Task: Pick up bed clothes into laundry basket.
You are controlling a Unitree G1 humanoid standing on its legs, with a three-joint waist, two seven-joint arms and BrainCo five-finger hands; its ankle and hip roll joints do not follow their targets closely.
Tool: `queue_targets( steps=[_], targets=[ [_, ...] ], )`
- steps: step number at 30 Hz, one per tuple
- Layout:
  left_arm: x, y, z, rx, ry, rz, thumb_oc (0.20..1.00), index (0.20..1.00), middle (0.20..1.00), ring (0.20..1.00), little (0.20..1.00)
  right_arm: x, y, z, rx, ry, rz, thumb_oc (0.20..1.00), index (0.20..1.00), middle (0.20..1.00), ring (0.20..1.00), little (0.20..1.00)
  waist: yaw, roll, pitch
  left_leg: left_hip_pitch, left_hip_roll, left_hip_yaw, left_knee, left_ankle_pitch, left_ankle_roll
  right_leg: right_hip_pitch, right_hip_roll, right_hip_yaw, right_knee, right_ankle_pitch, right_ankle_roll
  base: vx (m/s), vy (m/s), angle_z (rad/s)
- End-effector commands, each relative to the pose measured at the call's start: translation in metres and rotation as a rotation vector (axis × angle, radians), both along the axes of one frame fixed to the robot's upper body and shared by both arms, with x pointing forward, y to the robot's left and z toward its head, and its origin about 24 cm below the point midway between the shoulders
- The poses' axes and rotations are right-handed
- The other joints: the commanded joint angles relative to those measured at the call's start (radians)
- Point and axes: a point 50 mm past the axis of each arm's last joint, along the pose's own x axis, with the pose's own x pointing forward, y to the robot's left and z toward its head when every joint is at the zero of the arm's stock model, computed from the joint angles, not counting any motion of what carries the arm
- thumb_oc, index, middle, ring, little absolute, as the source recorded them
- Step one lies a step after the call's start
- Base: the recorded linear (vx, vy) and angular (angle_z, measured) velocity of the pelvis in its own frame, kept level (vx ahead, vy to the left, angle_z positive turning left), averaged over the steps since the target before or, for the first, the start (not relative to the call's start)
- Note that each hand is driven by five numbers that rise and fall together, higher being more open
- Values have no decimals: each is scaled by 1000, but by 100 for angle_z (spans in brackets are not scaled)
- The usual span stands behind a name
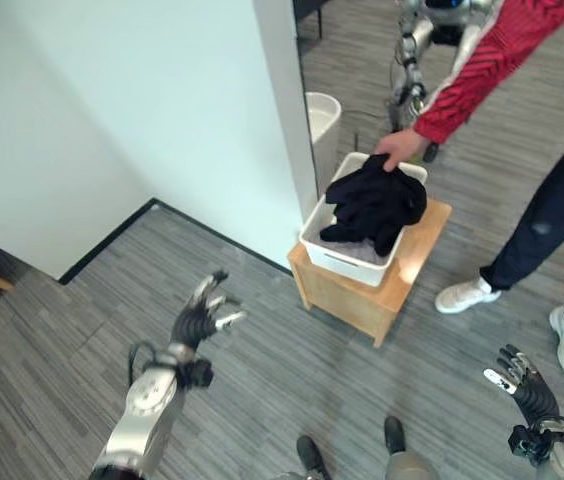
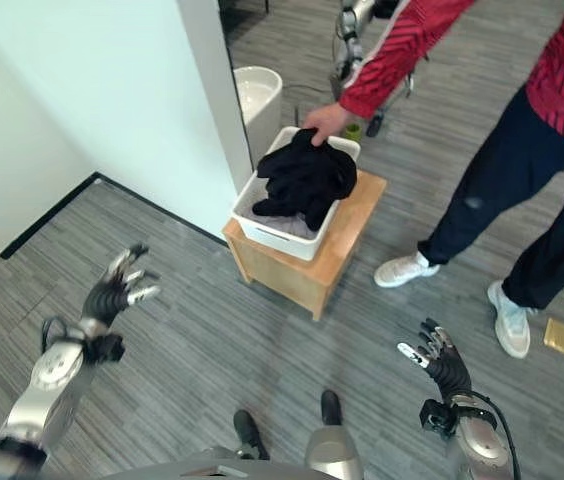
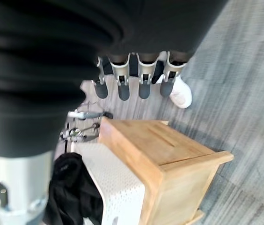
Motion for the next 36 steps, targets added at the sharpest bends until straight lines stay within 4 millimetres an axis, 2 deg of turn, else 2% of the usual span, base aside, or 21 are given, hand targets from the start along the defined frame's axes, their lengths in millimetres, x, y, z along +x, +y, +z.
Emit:
queue_targets(
  steps=[1,3,4,5,6,7,10,14,23,36],
  targets=[
    [17,-4,16,-90,-104,-16,1000,1000,1000,1000,1000,17,-4,20,-30,-118,23,1000,1000,1000,1000,1000,8,2,-25,43,132,-16,13,45,-93,24,-50,-66,25,4,47,25,-1,7],
    [11,-3,11,-113,-86,-3,1000,1000,1000,1000,1000,18,-3,20,-30,-118,26,1000,1000,1000,1000,1000,13,-1,-29,50,131,-20,13,43,-92,32,-50,-71,26,1,47,15,-4,7],
    [-3,-2,-3,-165,-36,38,1000,1000,1000,1000,1000,19,-1,20,-22,-120,29,1000,1000,1000,1000,1000,26,-6,-38,60,130,-27,13,41,-86,45,-48,-78,34,-9,44,13,-13,8],
    [-3,-2,-4,-165,-35,39,1000,1000,1000,1000,1000,18,-1,20,-22,-119,30,1000,1000,1000,1000,1000,25,-6,-37,61,129,-28,13,41,-86,47,-48,-79,34,-9,44,12,-11,10],
    [-15,-3,-17,-204,8,78,1000,1000,1000,1000,1000,14,-1,15,-4,-103,24,1000,1000,1000,1000,1000,34,-12,-44,73,126,-34,13,36,-82,58,-48,-81,43,-21,42,0,2,12],
    [-15,-3,-17,-204,8,78,1000,1000,1000,1000,1000,14,-1,15,-4,-103,24,1000,1000,1000,1000,1000,33,-12,-44,74,126,-35,13,36,-82,58,-48,-82,43,-22,42,10,3,13],
    [-28,-9,-37,-293,74,142,1000,1000,1000,1000,1000,7,1,7,43,-76,16,1000,1000,1000,1000,1000,43,-19,-53,93,122,-42,13,29,-74,77,-48,-91,64,-41,37,14,-2,5],
    [-34,-20,-54,-339,140,183,1000,1000,1000,1000,1000,4,9,1,80,-57,20,1000,1000,1000,1000,1000,49,-28,-63,111,118,-56,13,25,-68,94,-48,-101,88,-61,31,3,-5,1],
    [-15,-32,-52,-326,126,173,1000,1000,1000,1000,1000,23,27,7,81,-100,86,1000,1000,1000,1000,1000,57,-38,-78,120,117,-73,13,26,-62,106,-47,-113,104,-71,27,0,-16,4],
    [-14,-28,-48,-316,110,194,1000,1000,1000,1000,1000,22,33,3,96,-84,95,1000,1000,1000,1000,1000,59,-41,-82,115,111,-83,13,22,-58,99,-50,-113,109,-67,29,0,0,0]
  ],
)
